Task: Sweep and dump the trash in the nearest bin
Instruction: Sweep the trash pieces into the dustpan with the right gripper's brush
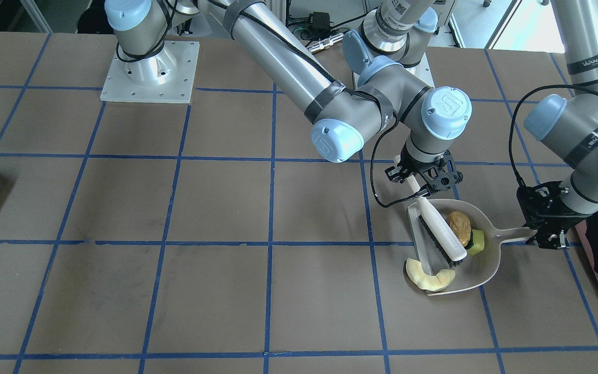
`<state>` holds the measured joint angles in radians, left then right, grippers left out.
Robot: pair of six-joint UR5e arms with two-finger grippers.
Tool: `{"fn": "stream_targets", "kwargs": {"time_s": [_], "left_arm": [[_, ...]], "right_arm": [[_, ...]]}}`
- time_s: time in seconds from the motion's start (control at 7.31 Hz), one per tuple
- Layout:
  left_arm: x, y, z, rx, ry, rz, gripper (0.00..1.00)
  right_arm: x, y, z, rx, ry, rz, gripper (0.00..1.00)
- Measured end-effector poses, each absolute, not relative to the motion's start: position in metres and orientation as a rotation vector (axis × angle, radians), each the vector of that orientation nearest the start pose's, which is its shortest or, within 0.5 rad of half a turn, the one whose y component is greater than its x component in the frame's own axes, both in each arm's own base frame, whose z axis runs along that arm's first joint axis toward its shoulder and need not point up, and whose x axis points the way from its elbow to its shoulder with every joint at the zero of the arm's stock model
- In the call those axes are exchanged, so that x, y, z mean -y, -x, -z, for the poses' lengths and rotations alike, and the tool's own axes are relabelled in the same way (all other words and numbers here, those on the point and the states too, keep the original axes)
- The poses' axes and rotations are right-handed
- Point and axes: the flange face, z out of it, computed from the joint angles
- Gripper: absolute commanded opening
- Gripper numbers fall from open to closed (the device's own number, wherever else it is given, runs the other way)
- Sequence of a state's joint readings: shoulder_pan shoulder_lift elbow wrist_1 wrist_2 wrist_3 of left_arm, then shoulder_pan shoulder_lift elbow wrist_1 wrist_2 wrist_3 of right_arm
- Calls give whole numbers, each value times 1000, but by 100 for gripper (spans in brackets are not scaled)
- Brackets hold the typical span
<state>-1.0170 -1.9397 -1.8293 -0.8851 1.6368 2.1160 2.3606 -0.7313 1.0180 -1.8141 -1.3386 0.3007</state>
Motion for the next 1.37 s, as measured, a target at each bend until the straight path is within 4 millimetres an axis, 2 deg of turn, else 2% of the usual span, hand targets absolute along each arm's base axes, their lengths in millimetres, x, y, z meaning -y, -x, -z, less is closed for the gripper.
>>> {"fn": "stream_targets", "kwargs": {"time_s": [0.14,0.27,0.41,0.55,0.96,1.09,1.37], "left_arm": [[556,-195,-235,-2182,-2158,-78,0],[556,-195,-235,-2182,-2158,-78,0],[556,-195,-235,-2183,-2159,-78,0],[556,-195,-235,-2183,-2159,-78,0],[557,-195,-233,-2184,-2160,-79,0],[557,-195,-232,-2185,-2161,-79,0],[557,-195,-232,-2185,-2161,-80,0]], "right_arm": [[449,-665,-235,-2837,829,-219,0],[450,-661,-241,-2836,874,-209,0],[448,-654,-253,-2870,859,-213,0],[445,-647,-264,-2918,765,-235,0],[456,-634,-266,-3034,128,-280,0],[459,-635,-265,-3036,-87,-288,0],[466,-644,-257,-2995,-399,-307,0]]}}
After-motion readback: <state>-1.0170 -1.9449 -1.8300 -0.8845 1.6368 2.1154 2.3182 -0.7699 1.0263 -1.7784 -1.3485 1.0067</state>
